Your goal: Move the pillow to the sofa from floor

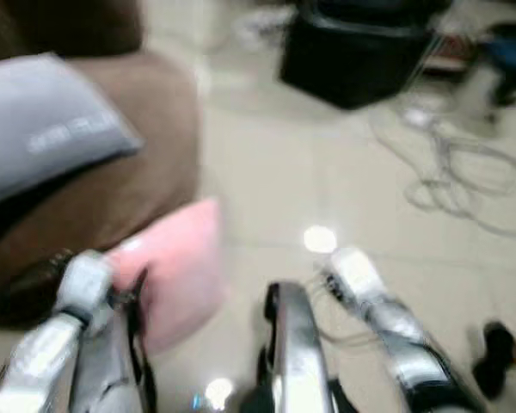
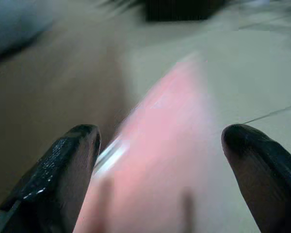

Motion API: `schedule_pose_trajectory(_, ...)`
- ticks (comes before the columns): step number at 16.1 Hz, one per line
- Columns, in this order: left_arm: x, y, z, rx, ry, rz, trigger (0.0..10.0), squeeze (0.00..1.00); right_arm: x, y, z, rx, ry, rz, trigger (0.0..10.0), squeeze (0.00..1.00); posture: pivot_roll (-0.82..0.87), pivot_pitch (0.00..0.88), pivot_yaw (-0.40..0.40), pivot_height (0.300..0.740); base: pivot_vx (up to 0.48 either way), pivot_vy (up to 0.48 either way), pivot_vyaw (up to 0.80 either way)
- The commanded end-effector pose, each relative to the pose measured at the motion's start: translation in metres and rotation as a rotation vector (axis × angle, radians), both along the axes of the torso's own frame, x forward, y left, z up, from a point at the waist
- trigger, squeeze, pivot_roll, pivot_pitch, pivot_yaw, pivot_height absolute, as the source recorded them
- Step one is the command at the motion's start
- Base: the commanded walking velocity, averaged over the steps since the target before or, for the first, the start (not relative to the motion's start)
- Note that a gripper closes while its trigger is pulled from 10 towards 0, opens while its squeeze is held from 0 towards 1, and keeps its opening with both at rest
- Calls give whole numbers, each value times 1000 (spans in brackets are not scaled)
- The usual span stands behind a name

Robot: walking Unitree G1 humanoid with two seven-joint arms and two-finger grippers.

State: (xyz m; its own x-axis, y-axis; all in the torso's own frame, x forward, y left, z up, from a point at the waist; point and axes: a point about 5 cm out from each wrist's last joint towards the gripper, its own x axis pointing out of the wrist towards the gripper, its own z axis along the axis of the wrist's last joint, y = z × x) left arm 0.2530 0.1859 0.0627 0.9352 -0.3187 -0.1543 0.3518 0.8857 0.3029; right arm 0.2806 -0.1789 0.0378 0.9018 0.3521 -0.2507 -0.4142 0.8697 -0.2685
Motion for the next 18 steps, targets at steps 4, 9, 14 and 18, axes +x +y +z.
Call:
schedule_pose_trajectory(4, 4, 11, 3, 54, 37, -14, 10000, 0, -21, 25, 2, 121, -35, 67, 10000, 0, 43, 216, -49, 513, 0, 0, 0)
schedule_pose_trajectory(9, 5, 23, 11, -85, -17, 91, 10000, 0, -29, 36, 21, 208, -184, -96, 10000, 0, 33, 206, -23, 513, 0, 0, 0)
schedule_pose_trajectory(14, 6, 24, 11, -99, -11, 84, 10000, 0, -34, 41, 19, 226, -178, -139, 10000, 0, 38, 195, -16, 513, 0, 0, 0)
schedule_pose_trajectory(18, 3, 23, 2, -49, 37, 53, 10000, 0, -38, 47, 16, 229, -165, -129, 10000, 0, 36, 190, -12, 513, 0, 0, 0)
